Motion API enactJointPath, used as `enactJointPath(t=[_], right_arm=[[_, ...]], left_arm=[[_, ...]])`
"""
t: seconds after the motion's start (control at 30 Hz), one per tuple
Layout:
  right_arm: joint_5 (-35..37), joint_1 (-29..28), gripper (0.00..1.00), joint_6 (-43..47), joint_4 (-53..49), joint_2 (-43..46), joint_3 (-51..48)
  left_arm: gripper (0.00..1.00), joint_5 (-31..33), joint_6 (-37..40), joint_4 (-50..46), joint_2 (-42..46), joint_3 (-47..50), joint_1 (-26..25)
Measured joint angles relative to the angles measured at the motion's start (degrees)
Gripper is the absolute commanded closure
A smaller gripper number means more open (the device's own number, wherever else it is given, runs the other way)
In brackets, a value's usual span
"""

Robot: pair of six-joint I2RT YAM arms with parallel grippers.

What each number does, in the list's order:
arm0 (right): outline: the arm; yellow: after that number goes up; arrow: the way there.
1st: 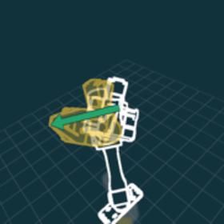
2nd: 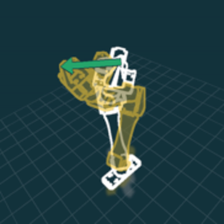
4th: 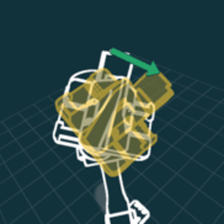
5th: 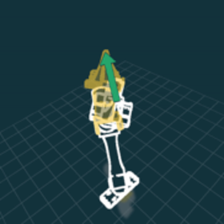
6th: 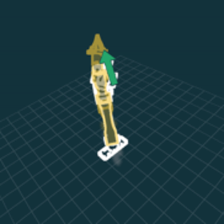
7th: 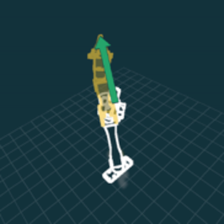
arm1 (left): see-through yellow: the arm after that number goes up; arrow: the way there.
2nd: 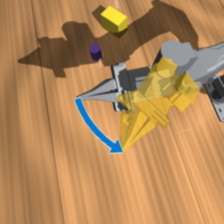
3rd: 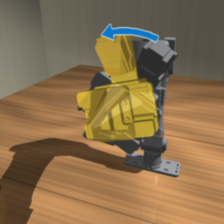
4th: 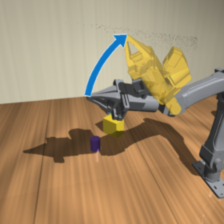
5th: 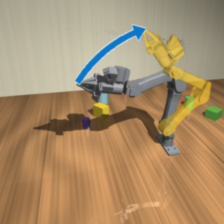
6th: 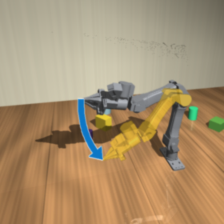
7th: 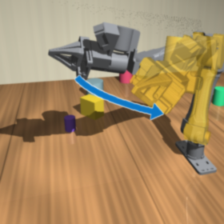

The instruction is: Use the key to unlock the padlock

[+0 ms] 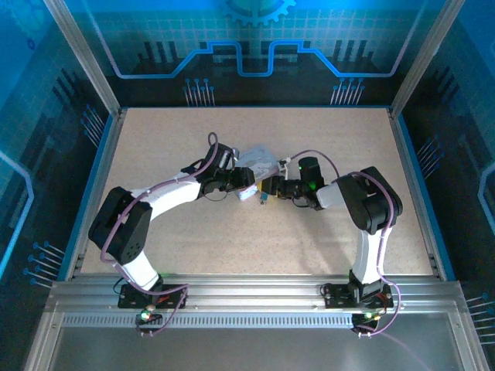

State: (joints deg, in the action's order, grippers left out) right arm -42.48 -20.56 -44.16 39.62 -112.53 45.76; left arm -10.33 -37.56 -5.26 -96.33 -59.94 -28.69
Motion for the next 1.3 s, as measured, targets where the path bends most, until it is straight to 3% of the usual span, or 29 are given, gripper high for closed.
enactJointPath(t=[0.7,1.3], right_arm=[[-1.27,0.48,0.64,0.00,2.03,0.02,-1.88],[-0.07,0.74,0.88,-0.46,-1.22,0.00,-1.29]], left_arm=[[0.52,0.00,0.00,-0.04,0.00,0.00,0.02],[0.52,0.00,0.00,-0.04,0.00,0.00,0.02]])
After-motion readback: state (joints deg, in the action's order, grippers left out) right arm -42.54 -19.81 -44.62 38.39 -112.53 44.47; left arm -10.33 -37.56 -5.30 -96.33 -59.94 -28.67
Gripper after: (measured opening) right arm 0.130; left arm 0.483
